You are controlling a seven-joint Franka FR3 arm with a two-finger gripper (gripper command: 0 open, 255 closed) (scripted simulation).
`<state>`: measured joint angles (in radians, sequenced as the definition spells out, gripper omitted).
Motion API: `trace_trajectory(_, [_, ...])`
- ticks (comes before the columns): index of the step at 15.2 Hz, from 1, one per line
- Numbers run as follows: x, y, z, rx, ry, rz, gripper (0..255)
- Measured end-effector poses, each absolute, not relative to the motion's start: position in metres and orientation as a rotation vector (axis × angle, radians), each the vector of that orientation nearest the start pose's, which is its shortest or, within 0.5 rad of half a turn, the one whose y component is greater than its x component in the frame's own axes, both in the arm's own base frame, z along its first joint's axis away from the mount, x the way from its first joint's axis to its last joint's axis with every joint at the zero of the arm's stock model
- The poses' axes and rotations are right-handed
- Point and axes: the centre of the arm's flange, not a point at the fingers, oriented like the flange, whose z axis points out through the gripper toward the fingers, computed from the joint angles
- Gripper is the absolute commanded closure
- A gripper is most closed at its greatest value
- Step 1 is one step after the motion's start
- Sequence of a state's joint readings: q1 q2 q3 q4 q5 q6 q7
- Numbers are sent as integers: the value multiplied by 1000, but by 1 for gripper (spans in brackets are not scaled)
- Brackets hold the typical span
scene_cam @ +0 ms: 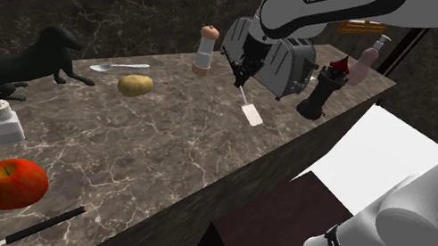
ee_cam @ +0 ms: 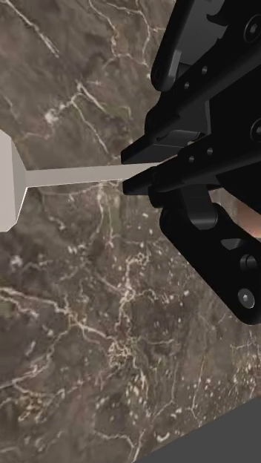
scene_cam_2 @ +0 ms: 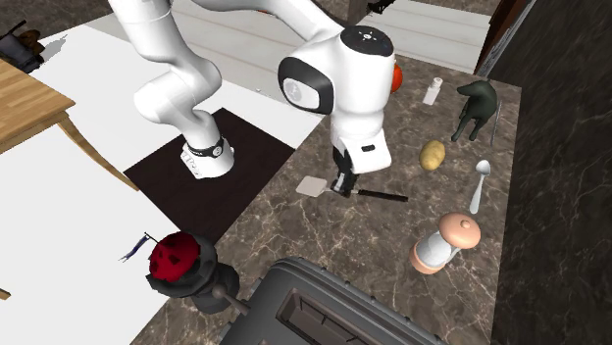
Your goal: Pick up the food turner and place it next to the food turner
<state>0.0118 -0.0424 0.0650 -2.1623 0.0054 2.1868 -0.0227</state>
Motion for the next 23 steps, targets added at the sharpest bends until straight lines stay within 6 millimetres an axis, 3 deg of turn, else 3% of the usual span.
trace_trajectory(23, [425, 319, 423, -3133, -153, -104, 255])
